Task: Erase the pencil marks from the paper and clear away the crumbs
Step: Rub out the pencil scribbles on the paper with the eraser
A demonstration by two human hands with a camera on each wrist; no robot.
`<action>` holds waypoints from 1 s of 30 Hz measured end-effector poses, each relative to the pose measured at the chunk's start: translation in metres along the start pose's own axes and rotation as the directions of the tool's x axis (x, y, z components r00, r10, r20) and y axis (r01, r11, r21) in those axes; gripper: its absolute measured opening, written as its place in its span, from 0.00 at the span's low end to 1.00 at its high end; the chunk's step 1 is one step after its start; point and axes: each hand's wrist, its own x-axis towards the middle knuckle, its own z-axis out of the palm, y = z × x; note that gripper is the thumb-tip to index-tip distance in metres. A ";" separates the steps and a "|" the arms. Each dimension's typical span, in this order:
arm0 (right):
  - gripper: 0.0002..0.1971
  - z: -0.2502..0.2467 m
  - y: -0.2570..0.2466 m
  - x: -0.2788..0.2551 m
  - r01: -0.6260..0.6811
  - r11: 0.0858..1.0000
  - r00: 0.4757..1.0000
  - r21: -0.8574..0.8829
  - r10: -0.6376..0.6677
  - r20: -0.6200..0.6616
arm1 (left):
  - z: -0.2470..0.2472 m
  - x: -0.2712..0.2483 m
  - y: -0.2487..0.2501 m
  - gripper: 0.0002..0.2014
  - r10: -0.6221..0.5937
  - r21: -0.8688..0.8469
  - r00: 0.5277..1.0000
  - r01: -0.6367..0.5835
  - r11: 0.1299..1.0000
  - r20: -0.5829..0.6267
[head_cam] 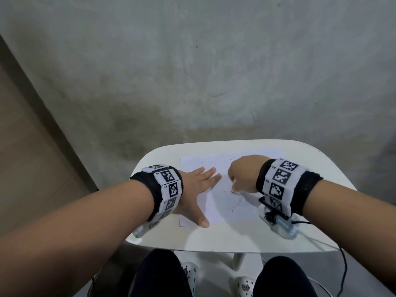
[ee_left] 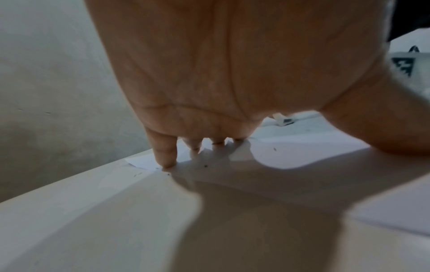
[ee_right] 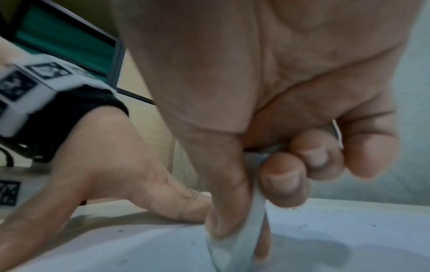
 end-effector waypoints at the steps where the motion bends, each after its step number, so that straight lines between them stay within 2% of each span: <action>1: 0.12 0.000 -0.002 -0.001 0.001 1.000 1.000 -0.019 -0.001 -0.012 | 0.001 0.001 0.000 0.66 0.000 -0.003 1.000 0.000 1.000 0.000; 5: 0.09 0.010 -0.030 -0.012 0.169 0.984 0.983 -0.053 -0.165 0.076 | 0.004 0.002 0.001 0.66 0.008 -0.015 0.999 -0.009 1.000 -0.032; 7: 0.13 0.004 -0.012 -0.001 0.101 0.994 0.993 -0.051 -0.098 0.059 | 0.002 0.001 0.000 0.66 0.004 0.002 1.000 -0.004 1.000 -0.015; 9: 0.13 -0.002 -0.003 0.004 0.035 0.996 0.999 -0.087 -0.032 0.032 | 0.000 0.000 0.001 0.66 0.000 0.000 1.000 0.000 1.000 -0.003; 11: 0.10 0.000 -0.016 0.002 0.080 0.986 0.994 -0.148 -0.068 0.083 | -0.001 -0.001 0.001 0.66 0.011 -0.014 1.000 -0.011 1.000 -0.007; 13: 0.12 0.005 -0.024 -0.002 0.166 0.972 0.980 -0.169 -0.144 0.134 | -0.001 -0.001 0.002 0.65 0.012 -0.010 1.000 -0.012 1.000 -0.008; 17: 0.14 -0.004 0.015 0.005 0.029 0.993 0.999 -0.113 -0.026 0.030 | -0.001 -0.001 0.002 0.65 -0.005 0.007 1.000 0.005 1.000 -0.003; 19: 0.11 0.004 -0.004 -0.001 0.108 0.990 0.994 -0.095 -0.108 0.010 | 0.000 -0.002 0.004 0.65 -0.006 0.006 1.000 0.006 1.000 -0.004; 21: 0.10 0.012 -0.025 -0.011 0.207 0.976 0.978 -0.062 -0.204 0.050 | 0.001 -0.001 0.005 0.65 -0.007 0.013 1.000 0.008 1.000 -0.011; 23: 0.11 0.011 -0.009 -0.002 0.120 0.993 0.992 0.009 -0.120 0.026 | -0.001 -0.002 0.004 0.65 -0.009 0.011 1.000 0.009 1.000 0.005; 25: 0.12 0.003 0.007 0.002 0.034 0.999 0.999 -0.018 -0.034 -0.005 | -0.002 -0.002 0.003 0.66 -0.015 0.005 1.000 0.015 1.000 0.016; 26: 0.11 0.003 0.004 0.000 0.035 0.998 0.999 -0.059 -0.035 -0.013 | -0.002 -0.002 0.003 0.66 -0.014 0.003 1.000 0.014 1.000 0.017; 28: 0.07 0.010 -0.018 -0.009 0.132 0.983 0.991 -0.124 -0.132 0.006 | -0.002 -0.002 0.004 0.65 -0.006 0.004 1.000 0.006 1.000 0.008; 30: 0.09 0.014 -0.021 -0.010 0.181 0.978 0.983 -0.102 -0.178 0.040 | -0.002 -0.002 0.004 0.65 -0.005 0.010 1.000 0.005 1.000 0.007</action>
